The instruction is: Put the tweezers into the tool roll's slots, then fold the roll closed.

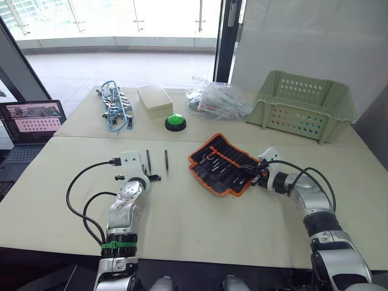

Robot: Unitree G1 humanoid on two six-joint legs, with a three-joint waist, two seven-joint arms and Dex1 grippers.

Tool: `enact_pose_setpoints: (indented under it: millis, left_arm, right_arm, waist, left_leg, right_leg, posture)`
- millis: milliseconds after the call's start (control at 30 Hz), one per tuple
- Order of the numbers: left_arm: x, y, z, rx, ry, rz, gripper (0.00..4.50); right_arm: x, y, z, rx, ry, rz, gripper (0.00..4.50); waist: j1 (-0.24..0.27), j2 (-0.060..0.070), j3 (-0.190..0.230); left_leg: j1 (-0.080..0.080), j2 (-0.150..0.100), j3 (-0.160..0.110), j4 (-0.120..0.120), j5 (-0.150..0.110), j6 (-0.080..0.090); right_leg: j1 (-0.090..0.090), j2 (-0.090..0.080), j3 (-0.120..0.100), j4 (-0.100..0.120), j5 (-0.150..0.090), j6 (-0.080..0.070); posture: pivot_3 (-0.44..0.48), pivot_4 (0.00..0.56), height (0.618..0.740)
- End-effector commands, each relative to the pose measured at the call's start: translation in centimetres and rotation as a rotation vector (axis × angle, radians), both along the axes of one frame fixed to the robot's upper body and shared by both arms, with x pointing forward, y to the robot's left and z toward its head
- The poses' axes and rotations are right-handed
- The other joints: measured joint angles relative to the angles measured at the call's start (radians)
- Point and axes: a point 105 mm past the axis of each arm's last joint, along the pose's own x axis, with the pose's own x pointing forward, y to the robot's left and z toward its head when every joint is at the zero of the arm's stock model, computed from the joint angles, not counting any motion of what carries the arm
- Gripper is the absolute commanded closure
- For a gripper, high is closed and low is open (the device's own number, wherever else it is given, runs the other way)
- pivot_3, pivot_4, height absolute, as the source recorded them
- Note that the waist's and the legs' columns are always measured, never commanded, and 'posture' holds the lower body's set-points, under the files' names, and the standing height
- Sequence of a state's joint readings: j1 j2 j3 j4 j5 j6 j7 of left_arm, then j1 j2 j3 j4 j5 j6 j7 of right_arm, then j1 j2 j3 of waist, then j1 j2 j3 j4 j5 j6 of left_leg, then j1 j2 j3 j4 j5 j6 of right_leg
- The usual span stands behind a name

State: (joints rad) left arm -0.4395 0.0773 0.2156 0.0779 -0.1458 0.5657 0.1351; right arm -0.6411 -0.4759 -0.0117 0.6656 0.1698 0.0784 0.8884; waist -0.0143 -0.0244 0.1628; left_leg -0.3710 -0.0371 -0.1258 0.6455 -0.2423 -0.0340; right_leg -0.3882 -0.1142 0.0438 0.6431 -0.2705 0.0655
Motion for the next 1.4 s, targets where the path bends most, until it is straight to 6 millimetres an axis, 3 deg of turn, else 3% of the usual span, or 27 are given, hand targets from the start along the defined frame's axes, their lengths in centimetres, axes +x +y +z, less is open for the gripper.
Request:
enact_pose_setpoints:
  millis: [33,133,233,433,500,667,967,1400]
  left_arm:
    - [0.1,-0.2,1.5,-0.011,-0.063,-0.002,4.46]
    - [0.1,-0.3,1.8,-0.040,-0.081,0.008,4.46]
    - [0.2,-0.8,3.4,-0.065,-0.105,0.019,3.73]
    - [1.2,-2.2,5.6,-0.098,-0.055,0.038,1.76]
    - [1.5,-2.8,6.2,-0.100,-0.046,0.046,1.76]
    - [2.0,-4.0,5.3,-0.150,0.050,0.065,1.76]
    - [1.7,-3.0,4.0,-0.081,0.137,0.125,1.76]
    - [0.0,-3.9,1.8,-0.028,0.239,0.092,1.76]
  right_arm:
    - [-0.1,-0.6,-0.4,-0.011,0.009,-0.023,4.50]
    - [-0.1,-0.6,-0.4,-0.010,0.008,-0.023,4.50]
    - [-0.2,-0.8,-0.4,-0.013,0.009,-0.023,4.50]
    - [-0.4,-1.3,-0.3,-0.019,0.011,-0.027,4.50]
    - [-0.5,-1.4,-0.4,-0.023,0.014,-0.027,4.50]
    - [-0.6,-1.6,-0.3,-0.026,0.013,-0.028,4.50]
    - [-0.5,-1.6,-0.1,-0.029,0.011,-0.029,4.50]
    - [-0.7,-1.4,-0.2,-0.035,0.016,-0.020,4.50]
  waist:
    - [0.000,0.000,0.000]
    - [0.000,0.000,0.000]
    - [0.000,0.000,0.000]
    - [0.001,-0.001,0.000]
    - [0.002,-0.001,0.000]
    - [0.001,-0.001,0.000]
    - [0.002,-0.001,0.001]
    - [0.002,-0.001,0.001]
  left_leg:
    - [0.000,0.000,0.000,0.000,0.000,0.000]
    - [0.000,0.000,0.000,0.000,0.000,0.000]
    - [0.000,0.000,0.000,0.000,0.000,0.000]
    - [-0.001,0.000,0.000,0.000,0.000,0.000]
    - [-0.001,0.000,0.000,0.000,0.000,0.000]
    - [-0.001,0.000,0.000,0.000,0.000,0.000]
    - [-0.002,0.000,0.000,0.000,0.001,-0.001]
    - [-0.002,0.000,0.000,0.000,0.001,-0.001]
  right_leg:
    - [0.000,0.000,0.000,0.000,0.000,0.000]
    - [0.000,0.000,0.000,0.000,0.000,0.000]
    - [0.000,0.000,0.000,0.000,0.000,0.000]
    - [0.000,0.000,0.000,-0.001,0.000,0.000]
    - [0.000,0.000,0.000,-0.001,0.000,0.000]
    - [0.000,0.000,0.000,-0.001,0.000,0.000]
    - [0.000,0.000,0.000,-0.001,0.000,0.000]
    - [0.000,0.000,0.000,-0.001,0.000,0.000]
  posture:
    - [0.000,0.150,0.740]
    - [0.000,0.150,0.740]
    - [0.000,0.150,0.740]
    - [0.000,0.150,0.740]
    - [0.000,0.150,0.740]
    - [0.000,0.150,0.740]
    - [0.000,0.150,0.740]
    - [0.000,0.150,0.740]
